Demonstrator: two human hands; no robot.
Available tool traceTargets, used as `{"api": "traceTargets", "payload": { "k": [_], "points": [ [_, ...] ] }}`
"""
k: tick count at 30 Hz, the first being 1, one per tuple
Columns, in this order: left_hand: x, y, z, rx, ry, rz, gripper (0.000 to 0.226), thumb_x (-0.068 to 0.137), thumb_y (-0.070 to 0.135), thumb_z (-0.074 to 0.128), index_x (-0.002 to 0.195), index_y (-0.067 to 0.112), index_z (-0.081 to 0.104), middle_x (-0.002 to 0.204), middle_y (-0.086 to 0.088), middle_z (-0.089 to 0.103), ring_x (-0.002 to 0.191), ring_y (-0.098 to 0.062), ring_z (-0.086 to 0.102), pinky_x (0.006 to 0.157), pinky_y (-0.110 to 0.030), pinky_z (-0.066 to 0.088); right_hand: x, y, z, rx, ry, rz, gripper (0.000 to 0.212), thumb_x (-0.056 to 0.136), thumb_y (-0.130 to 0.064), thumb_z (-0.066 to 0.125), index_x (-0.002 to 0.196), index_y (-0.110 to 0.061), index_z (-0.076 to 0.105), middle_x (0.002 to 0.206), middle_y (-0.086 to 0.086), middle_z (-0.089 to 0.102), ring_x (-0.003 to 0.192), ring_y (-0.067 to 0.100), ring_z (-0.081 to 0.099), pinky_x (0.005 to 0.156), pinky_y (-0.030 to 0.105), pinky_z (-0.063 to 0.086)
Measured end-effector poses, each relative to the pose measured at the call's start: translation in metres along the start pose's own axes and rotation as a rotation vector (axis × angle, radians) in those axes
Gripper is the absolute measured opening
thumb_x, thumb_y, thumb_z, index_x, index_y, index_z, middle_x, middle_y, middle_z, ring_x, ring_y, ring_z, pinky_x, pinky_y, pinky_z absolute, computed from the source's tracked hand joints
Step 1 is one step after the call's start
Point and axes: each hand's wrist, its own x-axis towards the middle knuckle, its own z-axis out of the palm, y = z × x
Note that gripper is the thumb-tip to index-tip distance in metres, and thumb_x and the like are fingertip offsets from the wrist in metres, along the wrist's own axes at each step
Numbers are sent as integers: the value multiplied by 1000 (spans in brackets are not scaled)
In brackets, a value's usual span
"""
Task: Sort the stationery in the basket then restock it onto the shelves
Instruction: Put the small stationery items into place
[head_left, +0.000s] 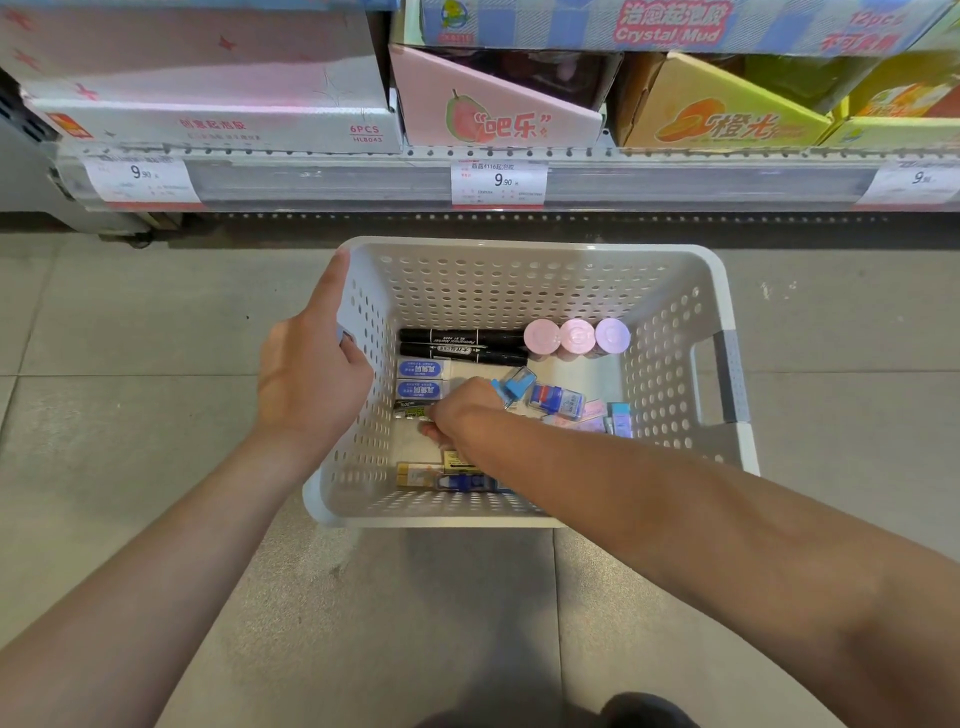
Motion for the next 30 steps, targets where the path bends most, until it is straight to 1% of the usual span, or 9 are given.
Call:
{"api": "traceTargets", "payload": {
  "k": [2, 5, 9, 11, 13, 15, 20, 25, 30],
  "points": [
    [0, 0, 0, 1, -1, 4, 72, 88, -3, 42, 151, 26, 24, 53, -1, 32, 47, -13, 31, 44, -26, 25, 1, -4, 0, -113, 103, -13, 26, 85, -7, 55, 64, -11, 40, 106, 17, 65, 95, 25, 67, 90, 40, 54],
    [0, -1, 1, -1, -2, 1, 72, 89, -3, 42, 151, 27, 23, 54, -2, 33, 47, -13, 32, 44, -28, 26, -6, -6, 0, -287, 181, -75, 5, 87, -12, 59, 83, -9, 57, 109, 14, 66, 100, 27, 65, 83, 31, 54],
    [0, -1, 1, -12, -5, -2, 72, 90, -2, 43, 152, 28, 23, 56, -3, 35, 47, -13, 32, 42, -26, 25, -8, -2, 0, -380, 284, -132, 33, 86, -13, 65, 115, -1, 56, 114, 13, 63, 105, 27, 62, 80, 32, 52],
    [0, -1, 1, -18, -5, -3, 72, 90, -3, 43, 151, 29, 23, 56, -3, 35, 47, -13, 31, 42, -25, 24, -9, -4, 0, -352, 248, -101, 31, 84, -12, 67, 110, 0, 56, 112, 14, 65, 101, 28, 65, 83, 35, 56],
    [-1, -1, 0, -27, -8, -8, 72, 90, -2, 43, 151, 29, 23, 56, -3, 35, 47, -13, 30, 42, -25, 24, -11, -7, -6, -337, 138, -82, 10, 85, -10, 63, 87, -4, 56, 105, 16, 67, 91, 28, 68, 80, 37, 58],
    [-1, -2, 0, -41, -15, -3, 72, 90, -2, 43, 152, 29, 23, 57, -5, 38, 47, -13, 31, 43, -27, 25, -16, -12, -17, -274, 42, -101, 18, 88, -5, 55, 71, -7, 50, 95, 18, 67, 78, 27, 68, 76, 36, 59],
    [-1, -3, 1, -62, -21, -6, 72, 90, -3, 44, 152, 28, 23, 58, -4, 38, 46, -13, 31, 43, -28, 26, -22, -20, -56, -588, 295, -394, 16, 89, -2, 51, 96, -1, 65, 94, 15, 70, 87, 28, 69, 76, 38, 58],
    [0, -2, 1, -50, -26, 1, 72, 90, -4, 44, 152, 26, 22, 55, -3, 37, 45, -12, 31, 41, -25, 25, -31, -6, -62, -967, 66, -482, 35, 79, -12, 68, 113, -16, 60, 112, 4, 63, 102, 23, 61, 80, 33, 53],
    [-1, 1, -1, -34, -21, -10, 71, 90, -4, 43, 152, 25, 23, 55, -1, 35, 46, -12, 32, 42, -24, 25, -24, 6, -50, -1196, 130, -607, 38, 83, -5, 62, 120, -13, 58, 119, 6, 59, 103, 26, 61, 69, 31, 48]
  ]
}}
